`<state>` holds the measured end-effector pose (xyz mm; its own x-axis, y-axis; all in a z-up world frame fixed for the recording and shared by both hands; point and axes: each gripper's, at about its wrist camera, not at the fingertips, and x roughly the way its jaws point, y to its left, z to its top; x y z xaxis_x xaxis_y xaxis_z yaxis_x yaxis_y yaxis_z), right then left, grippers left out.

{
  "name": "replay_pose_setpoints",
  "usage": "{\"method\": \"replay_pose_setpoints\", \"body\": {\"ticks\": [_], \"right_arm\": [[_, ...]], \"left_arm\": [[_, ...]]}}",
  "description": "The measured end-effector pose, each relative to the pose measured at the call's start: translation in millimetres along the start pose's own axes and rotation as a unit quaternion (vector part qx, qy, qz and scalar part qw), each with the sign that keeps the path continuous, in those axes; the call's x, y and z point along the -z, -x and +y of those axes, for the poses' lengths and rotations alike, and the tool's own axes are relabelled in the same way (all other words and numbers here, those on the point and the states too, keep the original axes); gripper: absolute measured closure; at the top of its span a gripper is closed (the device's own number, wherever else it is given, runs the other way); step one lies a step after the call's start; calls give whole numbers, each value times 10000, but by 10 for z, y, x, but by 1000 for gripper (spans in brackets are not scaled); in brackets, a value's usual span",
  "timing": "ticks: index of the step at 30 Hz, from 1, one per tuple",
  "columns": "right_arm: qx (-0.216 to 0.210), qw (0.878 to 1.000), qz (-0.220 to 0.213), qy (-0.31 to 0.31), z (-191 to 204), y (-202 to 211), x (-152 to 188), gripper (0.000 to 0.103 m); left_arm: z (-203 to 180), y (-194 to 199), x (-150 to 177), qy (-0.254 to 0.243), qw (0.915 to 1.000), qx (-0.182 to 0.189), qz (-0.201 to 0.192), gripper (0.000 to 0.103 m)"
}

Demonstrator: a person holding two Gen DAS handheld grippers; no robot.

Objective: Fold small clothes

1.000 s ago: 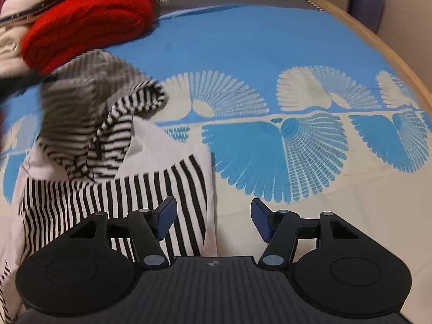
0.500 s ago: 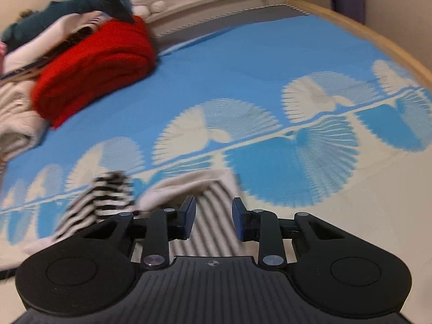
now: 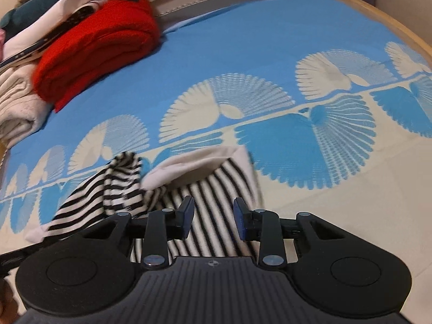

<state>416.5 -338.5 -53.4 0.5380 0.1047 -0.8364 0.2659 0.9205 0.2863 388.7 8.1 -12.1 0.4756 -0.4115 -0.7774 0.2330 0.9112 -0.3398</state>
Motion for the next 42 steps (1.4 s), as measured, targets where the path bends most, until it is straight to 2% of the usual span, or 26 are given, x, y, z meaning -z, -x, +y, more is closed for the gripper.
{"method": "replay_pose_setpoints", "body": {"ticks": [1, 2, 4, 5, 6, 7, 9, 11, 12, 14, 16, 18, 19, 20, 25, 27, 29, 30, 31, 32, 33, 34, 36, 38, 40, 42], "right_arm": [[43, 10000, -19, -41, -37, 4, -10, 69], [94, 9999, -51, -96, -81, 13, -30, 69], [142, 9997, -104, -179, -152, 30, -52, 69], [157, 9996, -117, -210, -182, 34, -55, 68], [168, 9995, -117, -248, -209, 33, -58, 68], [164, 9994, -102, -282, -227, 28, -51, 66], [89, 9994, 4, -329, -240, -3, -31, 64], [-50, 9994, 198, -280, -208, -64, 3, 58], [-139, 9991, 342, -211, -169, -109, 39, 56], [-281, 9977, 610, -98, -106, -199, 121, 53], [-284, 9963, 808, 42, -40, -288, 204, 53], [-206, 9949, 961, 218, 8, -371, 269, 52], [-143, 9940, 1039, 299, 25, -413, 302, 50], [-91, 9934, 1088, 345, 29, -438, 323, 48], [108, 9891, 1353, 572, 71, -581, 424, 46], [91, 9876, 1441, 618, 90, -623, 453, 46], [62, 9860, 1514, 694, 128, -668, 484, 47], [57, 9853, 1535, 749, 154, -679, 500, 51], [33, 9850, 1532, 796, 178, -684, 512, 63], [6, 9846, 1536, 835, 195, -682, 520, 81], [-36, 9848, 1516, 842, 210, -670, 521, 92], [-92, 9861, 1462, 782, 215, -655, 506, 98], [-428, 9908, 1195, 464, 197, -556, 427, 99], [-997, 9908, 914, 98, 184, -386, 327, 99], [-1272, 9892, 724, -67, 180, -262, 273, 99], [-1177, 9890, 867, -215, 129, -306, 286, 99]], "left_arm": [[-146, 70, 21, -390, 9980, 495, -25, 102], [-297, 120, 70, -882, 9908, 1023, 61, 101], [-600, 197, 268, -1963, 9590, 1960, 585, 96], [-700, 204, 393, -2372, 9431, 2158, 882, 91], [-749, 194, 495, -2646, 9344, 2151, 1030, 89], [-726, 168, 509, -2600, 9383, 2032, 1034, 89], [-496, 76, 350, -1811, 9620, 1771, 1024, 88], [-148, 16, 155, -891, 9857, 1137, 869, 75], [48, -33, 89, -405, 9931, 674, 869, 74], [383, -165, 53, 533, 9925, -89, 1092, 73], [654, -302, 124, 1281, 9789, -677, 1442, 73], [780, -378, 206, 1685, 9672, -949, 1648, 61], [800, -402, 222, 1771, 9642, -970, 1718, 52], [794, -435, 247, 1785, 9631, -949, 1776, 50], [664, -580, 355, 1611, 9607, -1059, 1996, 53], [690, -560, 391, 1601, 9615, -1080, 1957, 61], [663, -565, 378, 1453, 9637, -1133, 1933, 90], [652, -568, 385, 1402, 9646, -1103, 1942, 96], [638, -558, 365, 1309, 9664, -1083, 1927, 102], [603, -515, 316, 1096, 9709, -1166, 1783, 102], [563, -427, 233, 817, 9760, -1387, 1465, 102], [527, -302, 121, 545, 9799, -1623, 1019, 102], [516, -68, -74, 304, 9836, -1758, 274, 102], [614, 89, -205, 495, 9853, -1631, -137, 102], [772, 92, -221, 799, 9842, -1577, -36, 102], [887, -46, -166, 1017, 9835, -1417, 485, 100]]}}
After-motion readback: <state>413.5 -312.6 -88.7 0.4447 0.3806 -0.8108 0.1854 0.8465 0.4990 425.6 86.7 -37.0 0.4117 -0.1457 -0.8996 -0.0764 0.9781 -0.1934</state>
